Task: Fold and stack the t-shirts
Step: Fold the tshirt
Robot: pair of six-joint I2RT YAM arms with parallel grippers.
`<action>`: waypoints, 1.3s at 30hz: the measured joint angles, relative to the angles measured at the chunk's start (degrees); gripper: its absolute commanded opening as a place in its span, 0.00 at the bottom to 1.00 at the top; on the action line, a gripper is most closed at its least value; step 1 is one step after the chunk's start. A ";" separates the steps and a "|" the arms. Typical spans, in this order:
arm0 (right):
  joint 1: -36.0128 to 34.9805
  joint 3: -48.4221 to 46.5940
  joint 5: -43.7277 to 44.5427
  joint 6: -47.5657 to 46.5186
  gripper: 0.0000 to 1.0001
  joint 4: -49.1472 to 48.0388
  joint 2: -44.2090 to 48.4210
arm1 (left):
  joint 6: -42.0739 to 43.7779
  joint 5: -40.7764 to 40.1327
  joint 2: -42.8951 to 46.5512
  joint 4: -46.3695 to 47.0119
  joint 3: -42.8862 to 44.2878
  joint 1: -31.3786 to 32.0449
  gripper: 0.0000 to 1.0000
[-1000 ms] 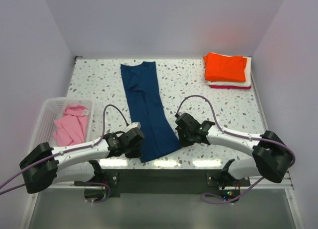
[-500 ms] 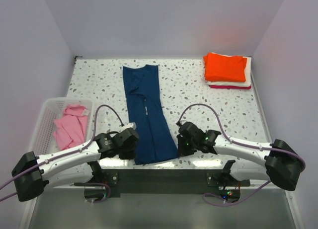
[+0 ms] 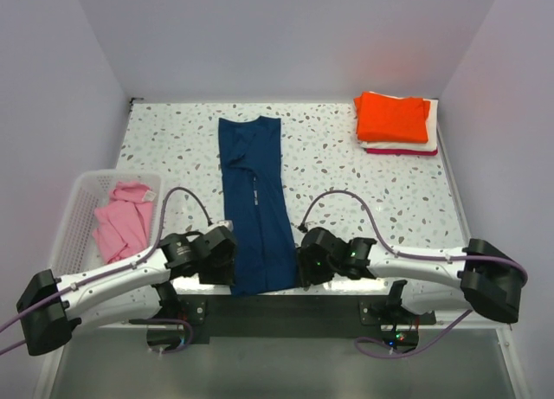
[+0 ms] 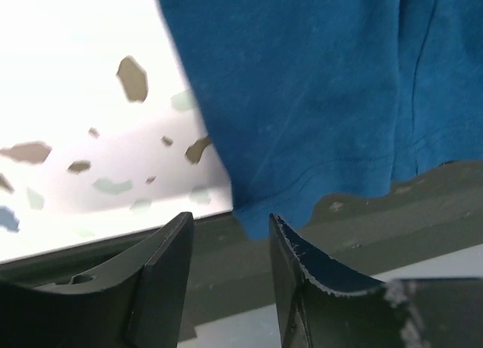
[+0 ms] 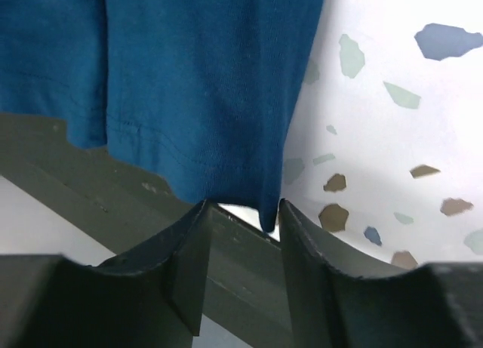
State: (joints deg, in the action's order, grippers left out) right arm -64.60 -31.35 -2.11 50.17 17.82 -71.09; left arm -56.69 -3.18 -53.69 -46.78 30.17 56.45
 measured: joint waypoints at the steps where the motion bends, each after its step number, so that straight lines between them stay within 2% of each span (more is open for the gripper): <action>1: 0.00 0.00 0.22 -0.02 0.46 0.57 0.81 | -0.20 -0.02 0.52 -0.87 0.15 0.00 0.50; 7: 0.04 -0.02 3.96 0.46 0.46 4.39 7.58 | -2.36 1.05 4.22 -3.04 0.74 0.00 0.49; 13: 2.54 -0.02 4.48 0.42 0.44 5.16 6.67 | -5.77 4.59 6.95 2.84 -5.31 0.00 0.44; 22: 4.31 3.78 2.25 1.75 0.40 0.28 4.28 | -10.47 6.12 9.49 9.09 -11.76 -0.04 0.40; 32: 4.35 5.09 -1.05 4.46 0.39 -6.47 2.05 | -12.66 6.32 9.84 11.32 -12.74 -0.04 0.41; 36: 4.33 5.57 -1.97 5.27 0.38 -7.76 1.90 | -12.81 6.43 10.21 11.78 -13.09 -0.04 0.35; 39: 4.33 5.62 -2.45 5.75 0.33 -8.85 1.22 | -12.76 6.27 10.43 12.07 -13.29 -0.04 0.21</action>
State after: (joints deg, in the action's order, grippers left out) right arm -60.27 -25.74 -4.56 55.92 8.97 -69.87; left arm -69.45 3.09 -43.27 -34.72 16.88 56.40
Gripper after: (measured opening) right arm 0.366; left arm 0.284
